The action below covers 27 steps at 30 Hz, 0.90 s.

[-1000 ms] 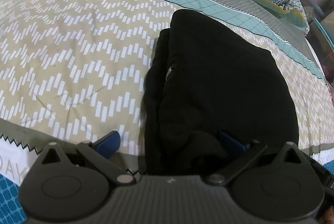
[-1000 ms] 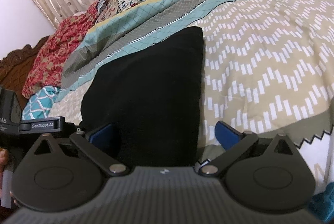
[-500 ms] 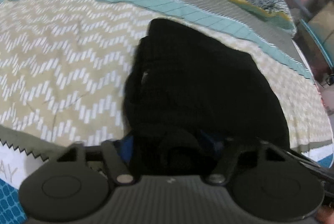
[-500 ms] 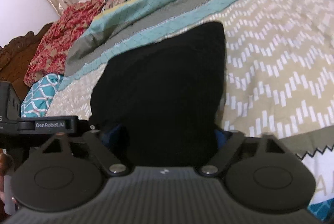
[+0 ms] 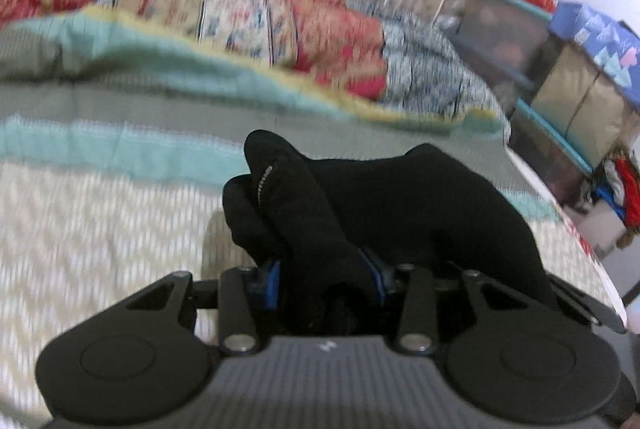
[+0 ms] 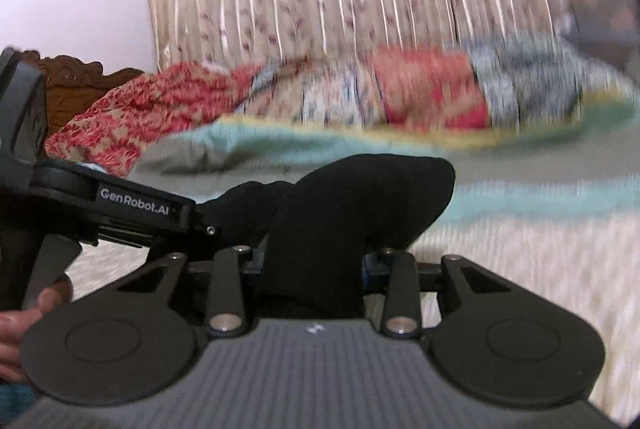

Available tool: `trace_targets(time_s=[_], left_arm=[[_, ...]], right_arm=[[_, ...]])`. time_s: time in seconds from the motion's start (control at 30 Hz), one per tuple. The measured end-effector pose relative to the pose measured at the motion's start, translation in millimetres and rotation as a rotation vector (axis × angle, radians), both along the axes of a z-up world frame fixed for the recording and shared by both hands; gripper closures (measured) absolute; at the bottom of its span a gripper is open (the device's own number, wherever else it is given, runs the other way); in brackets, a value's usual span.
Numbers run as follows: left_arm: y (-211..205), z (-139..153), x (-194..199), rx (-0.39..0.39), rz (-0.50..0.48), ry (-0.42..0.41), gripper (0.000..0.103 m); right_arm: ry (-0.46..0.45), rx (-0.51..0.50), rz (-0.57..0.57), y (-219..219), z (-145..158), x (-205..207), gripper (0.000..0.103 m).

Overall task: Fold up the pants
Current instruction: 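Lift the folded pants with both grippers and set them down further along the quilt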

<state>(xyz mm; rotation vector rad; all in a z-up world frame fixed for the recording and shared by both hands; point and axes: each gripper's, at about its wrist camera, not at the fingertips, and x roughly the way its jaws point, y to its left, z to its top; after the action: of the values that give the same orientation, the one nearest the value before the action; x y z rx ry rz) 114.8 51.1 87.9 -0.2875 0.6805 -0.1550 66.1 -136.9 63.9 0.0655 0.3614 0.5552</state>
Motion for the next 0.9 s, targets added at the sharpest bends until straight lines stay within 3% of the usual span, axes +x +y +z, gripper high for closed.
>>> trace_targets(time_s=[0.1, 0.17, 0.23, 0.3, 0.33, 0.37, 0.4, 0.43, 0.5, 0.7, 0.9], left_arm=[[1.9, -0.5, 35.9, 0.044, 0.036, -0.052, 0.066], [4.6, -12.6, 64.5, 0.062, 0.051, -0.051, 0.066], [4.4, -33.8, 97.0, 0.087, 0.063, 0.002, 0.065], [2.2, -62.8, 125.0, 0.135, 0.089, 0.111, 0.064], [1.3, -78.1, 133.9, 0.166, 0.117, 0.157, 0.052], [1.1, -87.0, 137.0, 0.177, 0.130, 0.169, 0.045], [1.7, -90.5, 137.1, 0.181, 0.153, 0.166, 0.032], [2.0, -90.7, 135.1, 0.187, 0.178, 0.164, 0.028], [3.5, -88.9, 133.2, 0.177, 0.171, 0.172, 0.028], [-2.2, -62.9, 103.9, 0.176, 0.200, 0.190, 0.027], [-24.1, -41.9, 47.9, 0.228, 0.203, 0.206, 0.022]], right_arm=[[-0.112, -0.048, 0.013, 10.1, 2.8, 23.7, 0.064], [-0.122, -0.055, -0.008, 17.2, -2.7, 50.1, 0.064], [-0.105, -0.084, -0.044, 26.1, -16.2, 75.0, 0.064], [-0.011, -0.117, -0.082, 33.2, -35.8, 103.0, 0.062], [0.086, -0.137, -0.101, 34.8, -50.7, 121.2, 0.057], [0.176, -0.158, -0.127, 35.2, -63.9, 135.2, 0.034], [0.227, -0.139, -0.174, 27.6, -73.4, 141.7, 0.024], [0.264, -0.074, -0.183, 16.7, -75.7, 143.2, 0.024], [0.338, 0.025, -0.172, -2.8, -78.3, 145.9, 0.021], [0.304, 0.006, -0.204, -12.1, -58.6, 110.5, 0.018], [0.341, 0.016, -0.204, -11.5, -54.9, 54.3, 0.017]])
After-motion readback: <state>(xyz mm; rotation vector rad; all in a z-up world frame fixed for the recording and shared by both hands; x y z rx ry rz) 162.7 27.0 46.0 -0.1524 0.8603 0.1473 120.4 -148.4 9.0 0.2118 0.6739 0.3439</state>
